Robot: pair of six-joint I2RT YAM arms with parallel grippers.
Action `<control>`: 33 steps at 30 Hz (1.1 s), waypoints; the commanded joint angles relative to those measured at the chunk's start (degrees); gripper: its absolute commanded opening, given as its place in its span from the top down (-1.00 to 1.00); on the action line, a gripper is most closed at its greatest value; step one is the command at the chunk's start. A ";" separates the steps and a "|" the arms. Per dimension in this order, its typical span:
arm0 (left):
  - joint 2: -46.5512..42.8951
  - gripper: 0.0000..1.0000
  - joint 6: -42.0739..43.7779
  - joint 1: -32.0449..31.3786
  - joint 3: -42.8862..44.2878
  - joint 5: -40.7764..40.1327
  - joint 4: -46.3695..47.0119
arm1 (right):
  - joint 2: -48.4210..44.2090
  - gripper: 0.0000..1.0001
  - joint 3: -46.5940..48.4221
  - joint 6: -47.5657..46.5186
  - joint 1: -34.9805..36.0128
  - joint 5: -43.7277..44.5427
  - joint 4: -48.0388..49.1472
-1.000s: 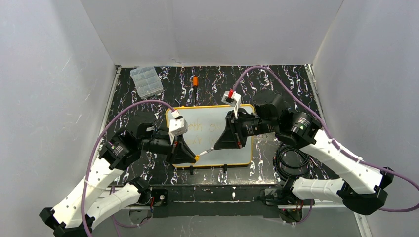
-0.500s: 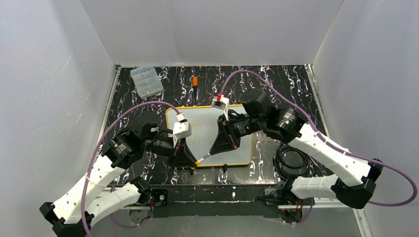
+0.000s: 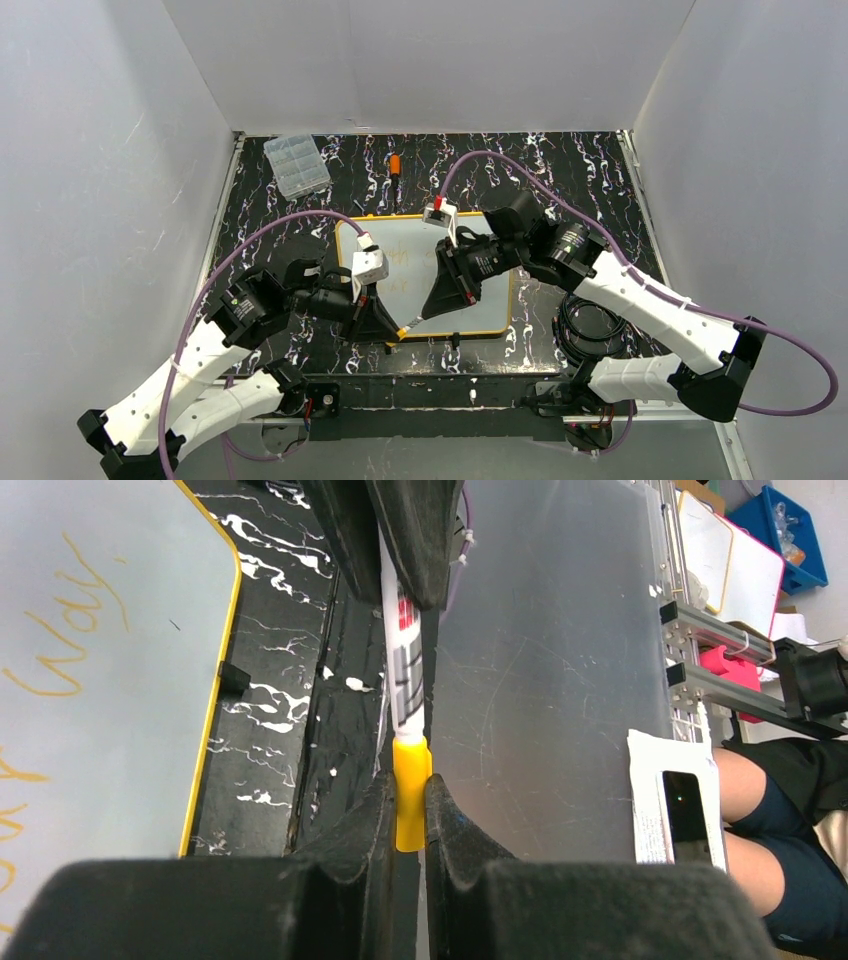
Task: Write a sentence on the whiteboard
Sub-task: Close the whiteboard marker at the center of the board.
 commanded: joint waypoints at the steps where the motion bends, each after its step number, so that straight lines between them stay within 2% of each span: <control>1: 0.50 1.00 -2.66 -0.69 -0.08 -3.09 15.28 | -0.43 0.97 -2.27 1.58 1.11 -2.92 2.73; 16: 4.18 1.00 -3.89 -2.02 -0.07 -7.32 24.71 | -1.12 0.97 -6.01 2.39 2.18 -2.72 4.35; 29: 7.15 1.00 -5.56 -2.14 1.73 -6.71 31.30 | -1.20 0.97 -8.47 3.37 4.12 -2.09 5.73; 32: 7.03 1.00 -4.36 -2.18 2.41 -7.63 28.56 | -2.36 0.97 -5.00 1.85 4.13 4.20 2.92; 33: 6.53 0.90 -3.62 -2.14 2.61 -9.16 26.27 | -3.16 0.97 -3.25 0.37 4.13 10.47 1.17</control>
